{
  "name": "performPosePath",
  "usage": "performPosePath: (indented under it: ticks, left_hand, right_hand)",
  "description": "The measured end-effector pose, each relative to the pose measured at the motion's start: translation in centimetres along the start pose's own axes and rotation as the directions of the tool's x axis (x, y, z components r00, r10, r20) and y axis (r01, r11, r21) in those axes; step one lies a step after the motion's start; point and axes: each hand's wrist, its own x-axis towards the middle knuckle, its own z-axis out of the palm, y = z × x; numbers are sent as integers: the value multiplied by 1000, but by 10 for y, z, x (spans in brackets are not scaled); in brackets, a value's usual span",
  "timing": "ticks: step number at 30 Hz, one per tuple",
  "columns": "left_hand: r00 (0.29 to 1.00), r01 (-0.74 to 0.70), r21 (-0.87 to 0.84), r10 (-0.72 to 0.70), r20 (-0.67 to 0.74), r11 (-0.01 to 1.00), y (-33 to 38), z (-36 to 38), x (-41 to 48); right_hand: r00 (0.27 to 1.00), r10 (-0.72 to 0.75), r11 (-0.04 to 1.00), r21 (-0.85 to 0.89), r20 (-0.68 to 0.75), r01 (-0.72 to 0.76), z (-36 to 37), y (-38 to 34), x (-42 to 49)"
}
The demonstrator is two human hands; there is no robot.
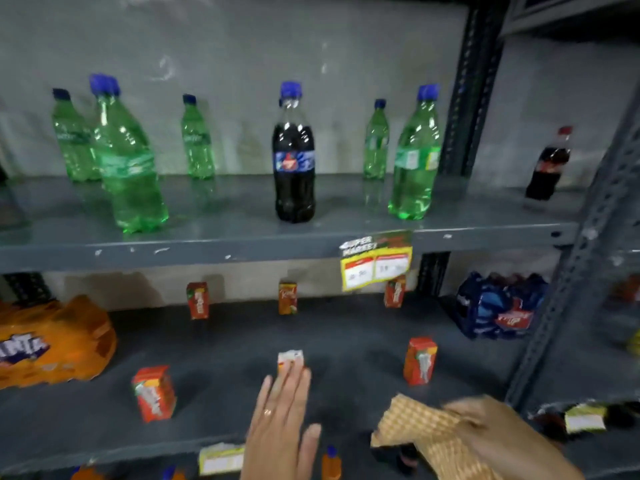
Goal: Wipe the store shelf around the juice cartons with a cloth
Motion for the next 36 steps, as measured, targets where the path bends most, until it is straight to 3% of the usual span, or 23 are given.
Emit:
performPosePath:
  ticks: [3,6,8,11,14,17,19,20,21,24,25,31,36]
  left_hand:
    - [976,-104,-87,85,-201,991,73,-33,96]
    - [959,-61,66,77,-274,996,111,-58,173]
    - [966,8,185,40,-257,983,115,-64,208]
    - [983,102,268,-56,-176,958,105,-55,225]
    - [988,119,312,-82,-129,942,95,-44,222]
    - [988,128,373,-84,-130,919,92,-40,223]
    - [987,139,384,-97,-127,913,93,-39,224]
    - [987,141,382,-99,-127,913,93,-39,224]
    - [987,140,373,-99,-125,917,94,-40,224]
    - [990,115,370,-73,-124,922,94,-43,223]
    - [990,109,368,-68,-121,924,94,-44,223]
    - [990,110,357,-69,-124,928,94,-43,223]
    - [992,99,320,-70,-101,942,96,-48,223]
  right_hand:
    - [989,-1,992,126,-150,20,-60,17,-28]
    - [944,-18,983,167,-328,77,-107,20,-49]
    - [877,-30,984,142,-480,111,-132,14,-57]
    - [739,-124,989,-19,-662,148,-170,-4,-67]
    - [667,-217,974,-207,-713,96,-212,-31,-75]
    - [511,-352,916,-401,-784,16,-252,-66,-63]
    - [456,-378,904,-428,-806,-6,-263,-89,-41]
    - [473,-367,902,-430,-801,-27,-263,-100,-26]
    - [543,-343,899,-436,-767,-48,-261,-107,-8]
    - [882,-229,882,-472,-411,9,-234,-111,45]
    - [930,-187,911,-410,-317,43,-223,-107,55]
    - [879,-124,962,-273,-460,-7,-205,-92,89]
    - [846,-88,938,-329,-526,-107,-197,-101,86]
